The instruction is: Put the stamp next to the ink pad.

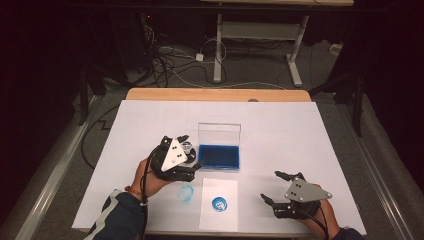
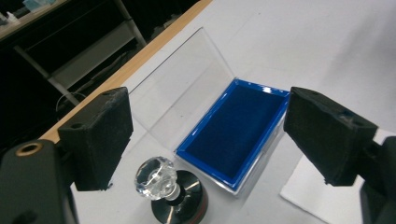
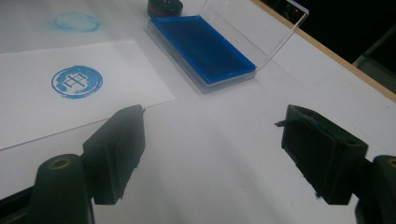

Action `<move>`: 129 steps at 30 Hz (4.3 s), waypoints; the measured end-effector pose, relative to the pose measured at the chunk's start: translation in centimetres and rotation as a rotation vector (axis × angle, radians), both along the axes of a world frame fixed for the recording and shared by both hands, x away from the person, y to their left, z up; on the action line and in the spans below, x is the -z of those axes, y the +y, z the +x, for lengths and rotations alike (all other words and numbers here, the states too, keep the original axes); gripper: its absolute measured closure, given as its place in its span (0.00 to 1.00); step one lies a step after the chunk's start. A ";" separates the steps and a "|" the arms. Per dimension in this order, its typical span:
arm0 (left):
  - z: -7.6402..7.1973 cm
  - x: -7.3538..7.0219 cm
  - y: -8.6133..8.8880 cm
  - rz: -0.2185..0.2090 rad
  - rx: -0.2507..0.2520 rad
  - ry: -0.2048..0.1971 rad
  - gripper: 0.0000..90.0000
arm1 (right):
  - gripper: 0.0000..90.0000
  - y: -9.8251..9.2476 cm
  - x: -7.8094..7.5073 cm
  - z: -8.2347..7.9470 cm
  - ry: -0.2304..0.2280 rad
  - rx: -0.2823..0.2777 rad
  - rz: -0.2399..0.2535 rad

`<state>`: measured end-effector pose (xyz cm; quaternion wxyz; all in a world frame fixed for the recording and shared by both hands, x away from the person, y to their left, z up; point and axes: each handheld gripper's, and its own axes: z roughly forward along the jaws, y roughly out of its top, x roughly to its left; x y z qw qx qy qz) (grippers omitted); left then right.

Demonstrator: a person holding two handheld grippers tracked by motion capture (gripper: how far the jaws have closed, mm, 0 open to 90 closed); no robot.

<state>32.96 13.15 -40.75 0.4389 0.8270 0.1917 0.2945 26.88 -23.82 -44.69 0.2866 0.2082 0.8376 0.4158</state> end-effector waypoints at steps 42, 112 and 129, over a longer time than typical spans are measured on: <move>-5.2 2.4 3.7 -0.001 -0.020 -0.075 0.16 | 0.24 -0.7 -0.6 -0.4 -0.031 0.024 0.007; -6.5 7.9 10.1 0.027 -0.140 0.076 0.16 | 0.19 -3.0 0.0 -1.4 -0.070 0.135 0.039; -6.2 7.8 9.9 0.016 -0.148 0.082 0.16 | 0.19 -3.0 0.3 -1.2 -0.054 0.132 0.038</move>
